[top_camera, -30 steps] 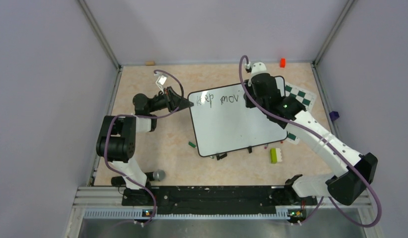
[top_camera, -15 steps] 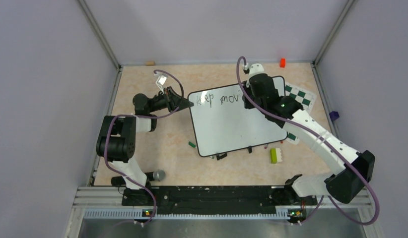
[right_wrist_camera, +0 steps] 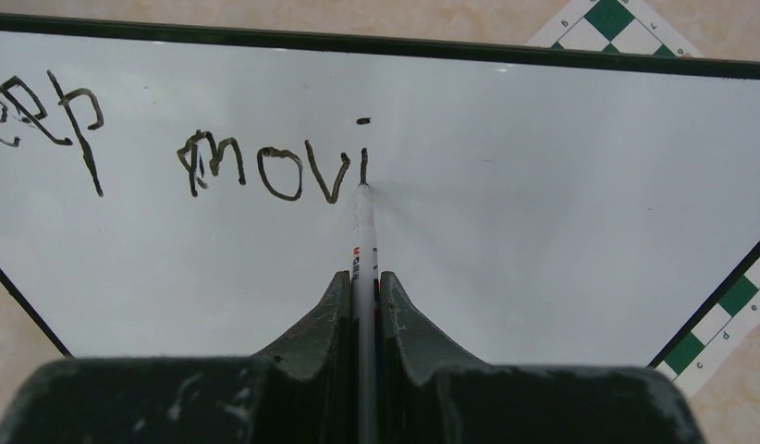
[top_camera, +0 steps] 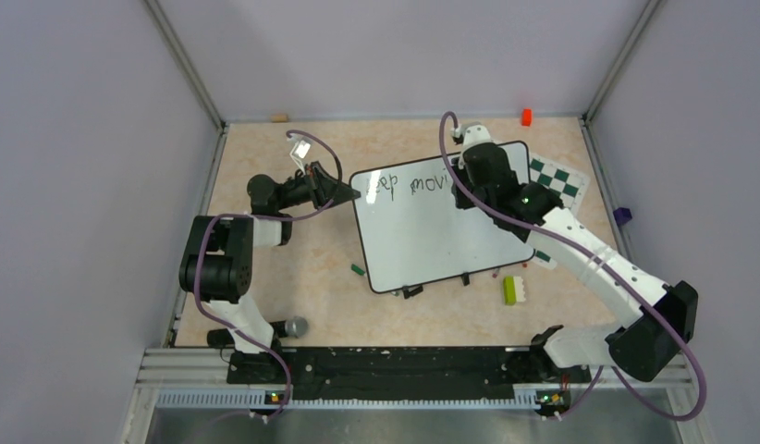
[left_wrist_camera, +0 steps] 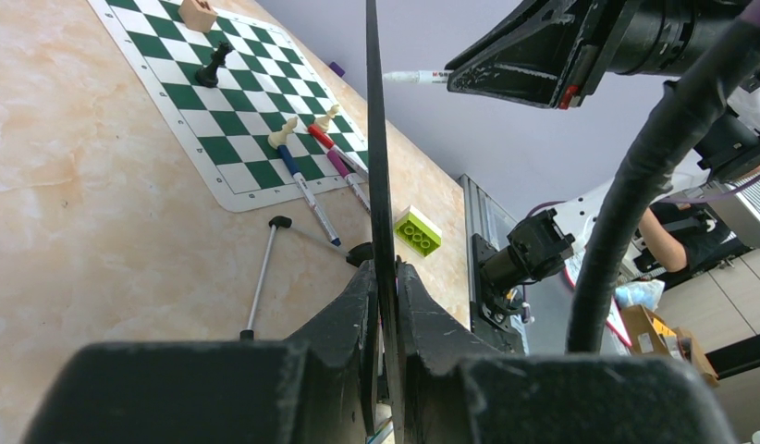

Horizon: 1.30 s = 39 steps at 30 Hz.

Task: Write a sentence on the whiteboard

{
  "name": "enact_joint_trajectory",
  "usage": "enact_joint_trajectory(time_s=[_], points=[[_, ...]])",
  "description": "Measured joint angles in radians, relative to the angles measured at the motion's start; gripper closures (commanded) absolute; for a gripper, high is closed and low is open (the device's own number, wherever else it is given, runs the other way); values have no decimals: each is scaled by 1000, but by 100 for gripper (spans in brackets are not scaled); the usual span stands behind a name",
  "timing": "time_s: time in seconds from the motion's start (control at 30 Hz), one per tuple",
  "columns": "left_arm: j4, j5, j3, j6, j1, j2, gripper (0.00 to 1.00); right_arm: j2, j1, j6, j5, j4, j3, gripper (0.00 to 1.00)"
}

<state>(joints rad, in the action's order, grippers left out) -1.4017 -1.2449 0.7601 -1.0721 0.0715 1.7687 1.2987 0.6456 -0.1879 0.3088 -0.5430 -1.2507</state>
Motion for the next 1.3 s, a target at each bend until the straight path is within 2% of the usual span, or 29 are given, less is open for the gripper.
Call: enact_joint_trajectory(time_s=[0.57,1.3], points=[[4,0,0,-3,0,0,90,-26,0,-15,-29,-26,37,100],[2,-2,0,0,0,0,90,3,-42,-4,-6,-41,-47,100]])
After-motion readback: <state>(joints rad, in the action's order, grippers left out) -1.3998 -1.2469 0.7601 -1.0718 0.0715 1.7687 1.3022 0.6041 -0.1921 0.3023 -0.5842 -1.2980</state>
